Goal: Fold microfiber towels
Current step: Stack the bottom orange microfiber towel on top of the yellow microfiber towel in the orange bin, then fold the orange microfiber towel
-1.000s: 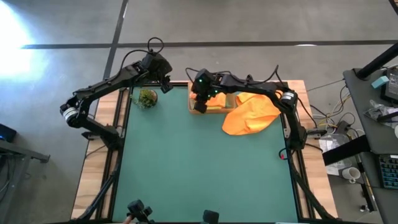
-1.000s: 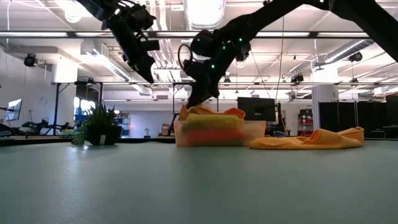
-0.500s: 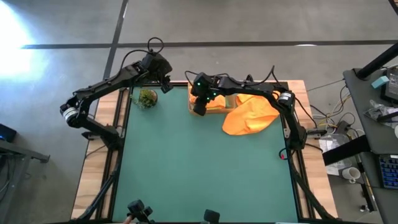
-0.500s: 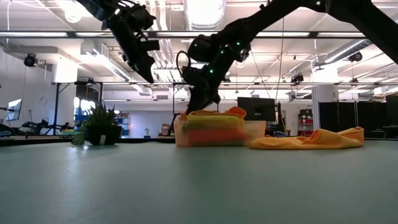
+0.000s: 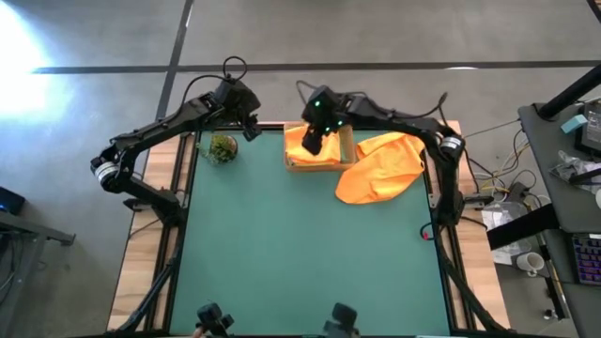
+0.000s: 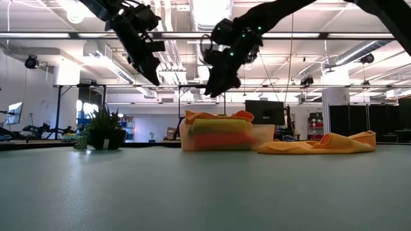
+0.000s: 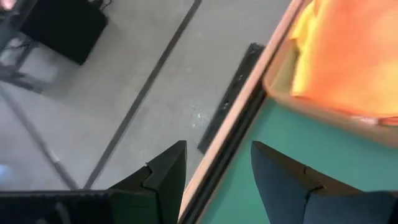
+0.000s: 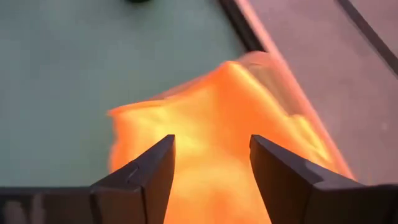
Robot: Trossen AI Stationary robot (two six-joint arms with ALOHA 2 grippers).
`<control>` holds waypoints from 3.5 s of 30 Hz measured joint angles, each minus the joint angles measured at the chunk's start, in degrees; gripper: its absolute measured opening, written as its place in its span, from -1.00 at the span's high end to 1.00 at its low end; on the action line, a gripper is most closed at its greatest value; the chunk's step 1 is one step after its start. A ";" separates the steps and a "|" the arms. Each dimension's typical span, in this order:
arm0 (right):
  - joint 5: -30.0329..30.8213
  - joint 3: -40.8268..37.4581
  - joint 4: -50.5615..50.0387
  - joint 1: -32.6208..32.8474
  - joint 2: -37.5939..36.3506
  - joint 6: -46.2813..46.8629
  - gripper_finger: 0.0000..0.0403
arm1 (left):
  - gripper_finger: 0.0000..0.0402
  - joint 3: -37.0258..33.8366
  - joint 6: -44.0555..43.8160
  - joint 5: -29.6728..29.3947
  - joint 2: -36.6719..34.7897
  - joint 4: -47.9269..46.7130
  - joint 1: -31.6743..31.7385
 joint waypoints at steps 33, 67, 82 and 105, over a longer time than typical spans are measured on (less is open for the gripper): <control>-3.33 -11.73 -0.14 -12.66 -0.21 -6.00 0.96 | 0.95 -0.37 -13.68 22.88 27.65 29.90 -3.78; -19.00 -13.91 -7.96 -11.39 -4.34 -10.93 0.96 | 0.93 0.47 -13.55 13.08 9.10 19.47 -3.50; -15.13 -18.90 -10.24 -9.72 -3.12 -12.18 0.96 | 0.93 0.17 -13.55 12.49 9.05 16.85 -3.48; -15.01 -18.56 -14.73 -7.65 -15.28 -11.06 0.96 | 0.93 0.11 -13.60 12.53 5.14 3.69 -4.40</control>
